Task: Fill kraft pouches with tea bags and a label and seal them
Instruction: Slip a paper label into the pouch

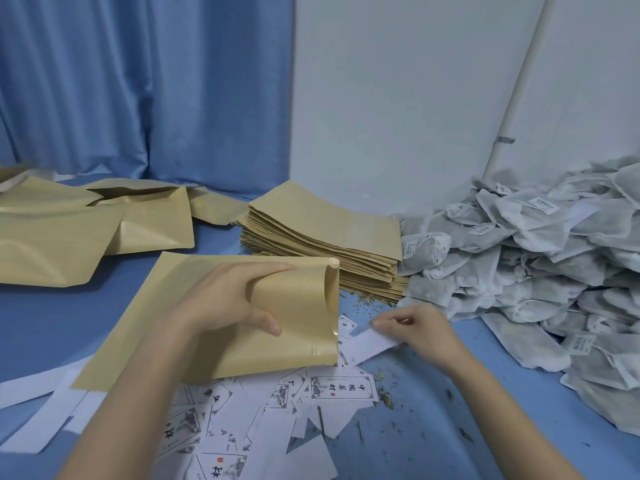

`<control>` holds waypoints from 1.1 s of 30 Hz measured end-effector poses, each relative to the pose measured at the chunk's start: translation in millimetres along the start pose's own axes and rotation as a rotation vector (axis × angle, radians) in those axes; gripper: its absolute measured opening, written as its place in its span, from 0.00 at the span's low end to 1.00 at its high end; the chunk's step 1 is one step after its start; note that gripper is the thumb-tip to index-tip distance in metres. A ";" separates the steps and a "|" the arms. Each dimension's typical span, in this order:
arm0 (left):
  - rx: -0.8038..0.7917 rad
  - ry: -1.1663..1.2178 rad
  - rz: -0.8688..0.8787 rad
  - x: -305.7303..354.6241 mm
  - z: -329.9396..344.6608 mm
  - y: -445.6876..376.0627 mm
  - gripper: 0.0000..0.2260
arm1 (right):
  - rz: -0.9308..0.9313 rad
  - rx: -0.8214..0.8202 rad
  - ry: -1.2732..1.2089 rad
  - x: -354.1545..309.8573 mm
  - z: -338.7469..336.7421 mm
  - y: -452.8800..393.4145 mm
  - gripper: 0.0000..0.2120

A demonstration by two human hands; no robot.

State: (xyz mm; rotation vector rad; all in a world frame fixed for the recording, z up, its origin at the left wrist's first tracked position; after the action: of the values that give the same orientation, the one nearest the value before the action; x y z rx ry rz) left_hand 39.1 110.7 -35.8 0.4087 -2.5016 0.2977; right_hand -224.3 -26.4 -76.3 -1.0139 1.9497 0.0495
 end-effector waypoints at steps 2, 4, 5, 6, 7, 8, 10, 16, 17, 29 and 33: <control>-0.008 0.028 0.021 3.7 -1.4 0.1 0.39 | -0.009 0.080 -0.061 -8.1 -9.4 1.4 0.06; 0.002 0.043 0.040 9.4 -1.8 0.9 0.38 | -0.040 0.150 -0.037 -16.5 -16.1 1.5 0.05; 0.013 0.050 0.053 12.6 -1.9 1.6 0.38 | -0.065 0.183 -0.039 -20.8 -19.6 1.3 0.04; 0.017 0.064 0.063 15.8 -2.1 2.4 0.38 | -0.085 0.215 -0.060 -27.4 -23.7 1.6 0.06; 0.013 0.086 0.071 18.8 -2.3 3.0 0.38 | -0.121 0.248 -0.078 -32.2 -29.2 1.9 0.09; 0.007 0.108 0.075 22.1 -2.9 3.7 0.38 | -0.162 0.278 -0.084 -39.4 -36.0 3.1 0.12; 0.003 0.138 0.078 29.2 -5.3 5.6 0.38 | -0.267 0.301 -0.081 -54.1 -48.9 6.1 0.12; -0.032 0.311 0.156 67.0 -10.9 10.5 0.36 | -0.463 0.028 0.106 -105.6 -53.2 4.8 0.10; -0.056 0.358 0.174 73.8 -11.9 10.9 0.36 | -0.516 -0.028 0.270 -113.8 -53.8 1.9 0.08; -0.369 0.932 0.384 151.0 3.6 -4.5 0.19 | -0.625 -0.099 0.242 -216.9 -148.9 4.6 0.11; -0.488 1.124 0.374 184.1 27.2 -8.8 0.14 | -0.548 -0.019 0.126 -219.8 -177.0 10.2 0.24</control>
State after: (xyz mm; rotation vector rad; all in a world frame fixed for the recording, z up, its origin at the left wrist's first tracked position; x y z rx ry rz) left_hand -116.0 53.4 50.0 -0.3635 -1.4298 0.0150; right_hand -300.4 47.4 185.4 -1.5609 1.7196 -0.3095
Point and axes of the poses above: each hand's wrist, its own y-axis away from the middle knuckle, its own z-axis out of the palm, x = y × z, the point moved 1 cm from there along -y, towards the middle knuckle, and after that the axes turned 15 degrees about -z, right-handed, at the moved point
